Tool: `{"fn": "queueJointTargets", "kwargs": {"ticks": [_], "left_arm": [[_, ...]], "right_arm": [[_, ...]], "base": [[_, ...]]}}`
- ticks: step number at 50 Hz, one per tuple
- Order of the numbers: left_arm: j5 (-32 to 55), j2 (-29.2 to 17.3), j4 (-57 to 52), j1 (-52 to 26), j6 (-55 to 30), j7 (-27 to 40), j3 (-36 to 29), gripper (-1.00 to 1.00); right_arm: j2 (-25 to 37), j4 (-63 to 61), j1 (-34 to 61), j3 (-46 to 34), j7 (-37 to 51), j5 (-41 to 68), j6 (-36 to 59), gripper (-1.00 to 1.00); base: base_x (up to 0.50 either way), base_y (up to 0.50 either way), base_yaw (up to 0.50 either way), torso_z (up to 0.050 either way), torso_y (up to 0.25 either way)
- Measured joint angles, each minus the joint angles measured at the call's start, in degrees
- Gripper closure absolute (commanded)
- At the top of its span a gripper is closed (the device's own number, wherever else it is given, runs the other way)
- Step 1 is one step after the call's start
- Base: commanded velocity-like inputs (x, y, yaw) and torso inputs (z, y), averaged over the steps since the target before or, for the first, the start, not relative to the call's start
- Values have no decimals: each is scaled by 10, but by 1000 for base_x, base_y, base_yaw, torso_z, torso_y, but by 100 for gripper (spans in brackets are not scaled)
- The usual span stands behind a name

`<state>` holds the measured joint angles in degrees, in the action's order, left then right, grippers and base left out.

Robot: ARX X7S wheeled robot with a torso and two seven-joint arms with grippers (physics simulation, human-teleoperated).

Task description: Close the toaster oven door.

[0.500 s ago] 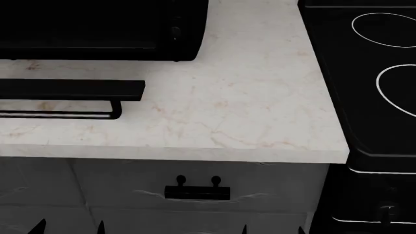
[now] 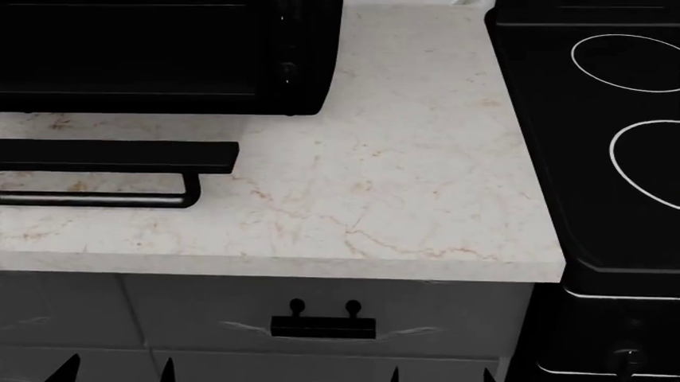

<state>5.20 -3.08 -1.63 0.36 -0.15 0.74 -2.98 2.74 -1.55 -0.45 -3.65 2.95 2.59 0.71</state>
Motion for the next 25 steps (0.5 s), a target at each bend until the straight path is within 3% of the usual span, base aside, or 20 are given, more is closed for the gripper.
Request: {"fn": "queueJointTargets", "kwargs": {"ticks": [21, 25], "left_arm": [[18, -24, -38, 4, -16, 14, -20, -100], [22, -32, -62, -1, -46, 22, -19, -100]], "right_arm": [[18, -33, -5, -23, 22, 17, 15, -100], [25, -58, -1, -22, 29, 17, 31, -100]], "base": [[0, 0, 0, 50, 0], [0, 0, 0, 0, 0]]}}
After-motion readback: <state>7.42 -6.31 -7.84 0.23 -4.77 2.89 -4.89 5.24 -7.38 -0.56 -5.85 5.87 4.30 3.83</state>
